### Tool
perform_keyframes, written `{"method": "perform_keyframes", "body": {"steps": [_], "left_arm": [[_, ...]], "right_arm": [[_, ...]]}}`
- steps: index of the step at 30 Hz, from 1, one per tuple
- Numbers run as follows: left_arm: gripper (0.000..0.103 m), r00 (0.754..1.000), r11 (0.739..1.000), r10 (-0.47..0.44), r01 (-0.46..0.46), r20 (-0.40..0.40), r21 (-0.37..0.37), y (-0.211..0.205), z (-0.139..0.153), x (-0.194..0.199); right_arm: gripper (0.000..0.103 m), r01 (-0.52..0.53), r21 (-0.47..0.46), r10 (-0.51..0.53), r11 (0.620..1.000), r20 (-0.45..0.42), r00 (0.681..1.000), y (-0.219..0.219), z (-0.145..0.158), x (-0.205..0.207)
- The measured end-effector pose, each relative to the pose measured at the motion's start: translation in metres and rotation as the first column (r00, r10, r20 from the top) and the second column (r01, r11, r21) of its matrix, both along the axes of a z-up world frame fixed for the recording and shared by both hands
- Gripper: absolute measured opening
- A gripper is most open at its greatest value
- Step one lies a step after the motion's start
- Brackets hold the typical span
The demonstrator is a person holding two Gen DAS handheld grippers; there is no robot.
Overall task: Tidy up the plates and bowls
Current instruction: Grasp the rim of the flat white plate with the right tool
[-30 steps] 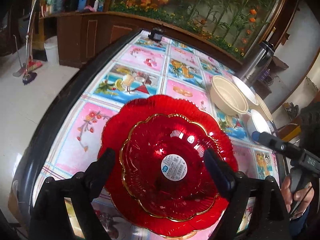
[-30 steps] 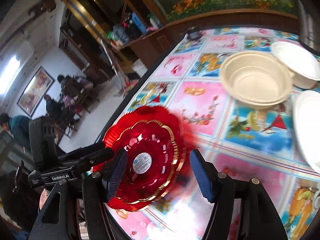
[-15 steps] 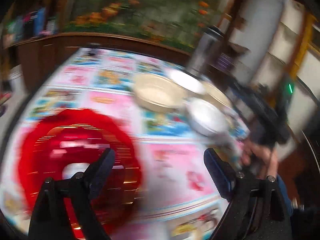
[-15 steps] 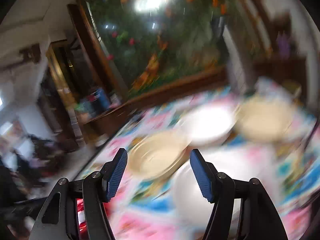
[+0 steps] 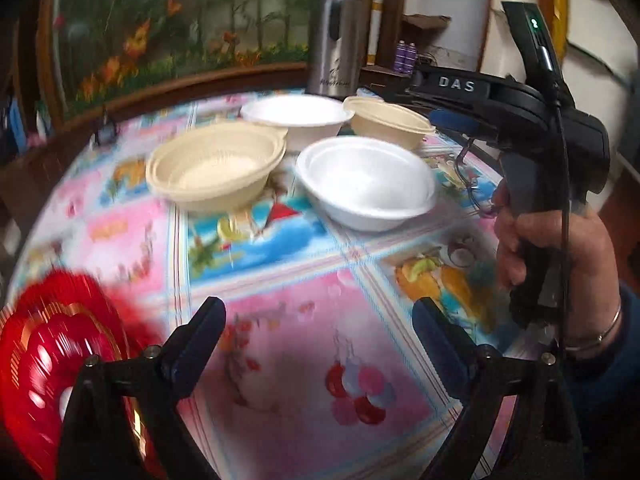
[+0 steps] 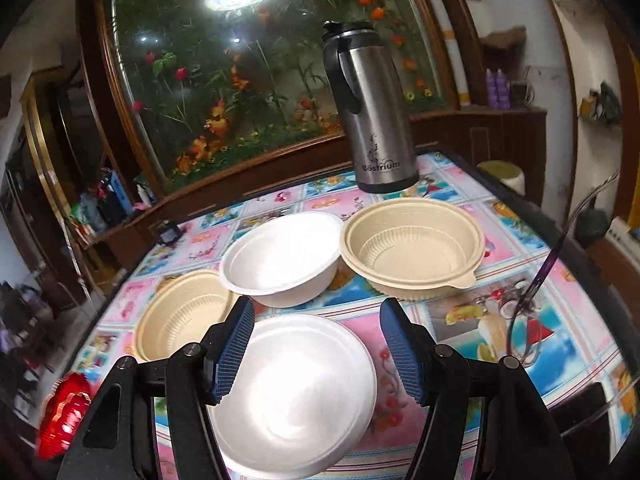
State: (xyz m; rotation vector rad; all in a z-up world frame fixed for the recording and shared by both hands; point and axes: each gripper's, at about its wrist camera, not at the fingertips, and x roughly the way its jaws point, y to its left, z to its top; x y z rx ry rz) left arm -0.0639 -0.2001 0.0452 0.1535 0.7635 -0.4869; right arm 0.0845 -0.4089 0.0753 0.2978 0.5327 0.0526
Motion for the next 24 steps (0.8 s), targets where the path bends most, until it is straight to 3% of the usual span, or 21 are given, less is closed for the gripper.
{"method": "perform_keyframes", "body": {"steps": [4,6,12,14,16,17,21,23,24], "left_arm": [[0.094,0.999,0.999,-0.032,0.032,-0.009,-0.003,-0.011,0.001,0.013],[0.094,0.996,0.998,-0.058,0.057,-0.061,-0.005,-0.019,-0.006,0.021],[0.094,0.984,0.995,-0.097,0.098,-0.147,0.003,-0.03,-0.003,0.028],[0.094,0.979,0.995,-0.104,0.102,-0.177,-0.017,-0.028,0.007,0.033],[0.094,0.978,0.996,-0.09,0.089,-0.186,-0.016,-0.022,0.018,0.038],[0.094,0.978,0.996,-0.084,0.082,-0.188,-0.018,-0.019,0.022,0.04],[0.094,0.967,0.997,-0.058,0.044,-0.246,-0.063,0.002,0.038,0.054],[0.094,0.96,0.996,-0.052,0.032,-0.276,-0.078,0.013,0.042,0.058],[0.094,0.956,0.996,-0.055,0.033,-0.289,-0.083,0.02,0.044,0.059]], "right_arm": [[0.069,0.039,0.025,-0.04,0.999,0.052,0.998,-0.014,0.009,-0.007],[0.069,0.058,0.049,-0.061,0.997,0.063,0.996,-0.019,0.009,-0.009],[0.069,0.072,0.087,-0.069,0.994,-0.031,0.997,-0.031,-0.004,0.008],[0.069,0.066,0.071,-0.058,0.995,-0.119,0.991,-0.03,-0.011,0.015],[0.069,0.043,0.129,-0.021,0.991,-0.17,0.985,-0.033,-0.014,0.015],[0.069,0.031,0.121,-0.002,0.992,-0.234,0.972,-0.031,-0.014,0.018],[0.064,0.042,0.085,-0.011,0.996,-0.342,0.94,-0.031,-0.006,0.027],[0.057,0.037,0.078,-0.002,0.996,-0.404,0.915,-0.029,-0.008,0.038],[0.045,0.036,0.07,-0.001,0.997,-0.449,0.894,-0.026,-0.012,0.042]]}}
